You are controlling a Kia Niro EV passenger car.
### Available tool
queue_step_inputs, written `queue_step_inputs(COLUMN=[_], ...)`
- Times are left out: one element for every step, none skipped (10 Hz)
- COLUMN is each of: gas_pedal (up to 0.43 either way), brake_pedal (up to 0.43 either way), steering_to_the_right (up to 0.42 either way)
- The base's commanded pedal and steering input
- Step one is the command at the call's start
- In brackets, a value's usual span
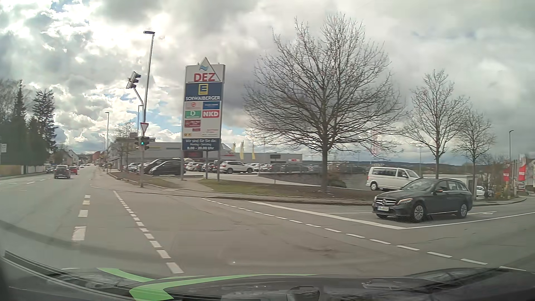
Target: Follow the waypoints while adhering to traffic rules and regulations
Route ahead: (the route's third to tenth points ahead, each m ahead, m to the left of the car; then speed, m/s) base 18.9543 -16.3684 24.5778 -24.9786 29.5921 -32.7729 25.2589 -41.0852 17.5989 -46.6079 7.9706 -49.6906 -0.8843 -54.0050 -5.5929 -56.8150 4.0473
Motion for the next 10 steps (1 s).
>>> queue_step_inputs(gas_pedal=[0.028, 0.039, 0.047, 0.059, 0.079, 0.079, 0.079, 0.079, 0.087, 0.087], brake_pedal=[0.0, 0.0, 0.0, 0.0, 0.0, 0.0, 0.0, 0.0, 0.0, 0.0], steering_to_the_right=[0.561, 0.568, 0.569, 0.567, 0.561, 0.555, 0.544, 0.535, 0.527, 0.517])
